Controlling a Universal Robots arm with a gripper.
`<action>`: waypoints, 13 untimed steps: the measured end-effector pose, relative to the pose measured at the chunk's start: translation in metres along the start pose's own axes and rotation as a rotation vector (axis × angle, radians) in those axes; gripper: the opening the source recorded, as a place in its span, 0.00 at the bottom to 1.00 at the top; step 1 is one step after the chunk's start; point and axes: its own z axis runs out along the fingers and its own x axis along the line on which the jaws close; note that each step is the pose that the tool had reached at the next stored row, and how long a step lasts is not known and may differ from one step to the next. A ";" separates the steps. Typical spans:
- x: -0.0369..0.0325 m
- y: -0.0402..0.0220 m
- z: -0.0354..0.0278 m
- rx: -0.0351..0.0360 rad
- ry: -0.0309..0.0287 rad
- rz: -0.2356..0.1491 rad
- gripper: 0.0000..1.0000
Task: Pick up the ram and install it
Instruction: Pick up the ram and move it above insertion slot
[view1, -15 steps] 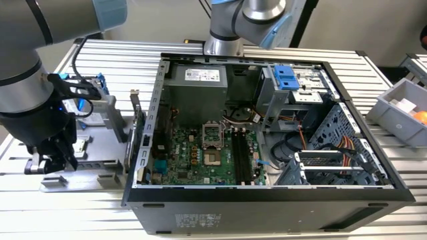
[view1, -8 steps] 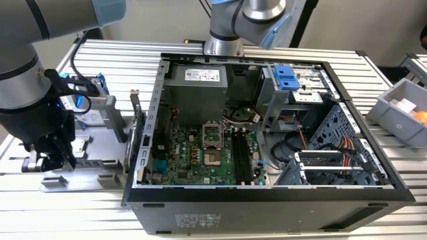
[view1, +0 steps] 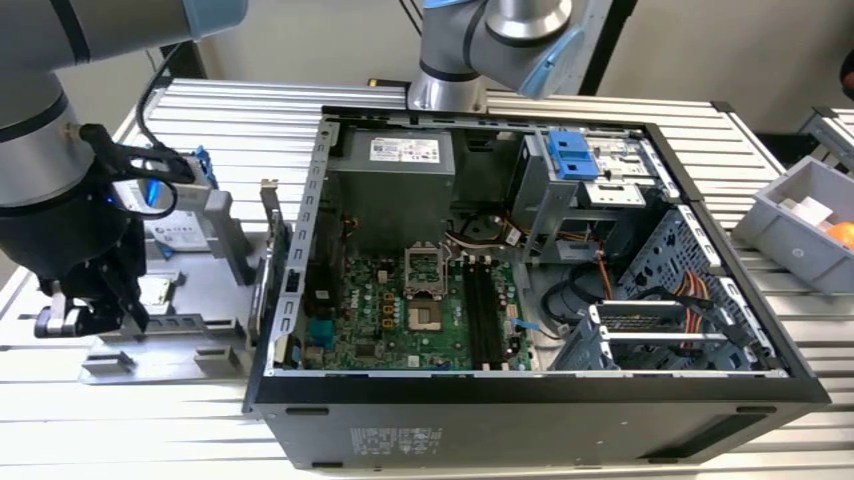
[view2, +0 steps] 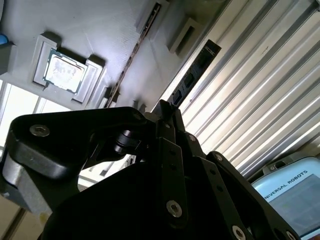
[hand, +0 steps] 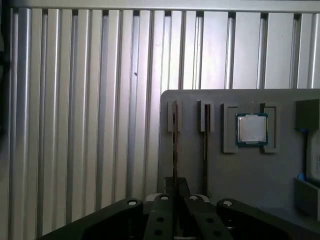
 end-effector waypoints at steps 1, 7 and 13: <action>0.0001 0.0000 -0.0011 0.0003 0.0001 0.000 0.00; 0.0002 0.0003 -0.0073 0.0049 0.0002 0.000 0.00; 0.0003 0.0007 -0.0127 0.0134 -0.0022 0.001 0.00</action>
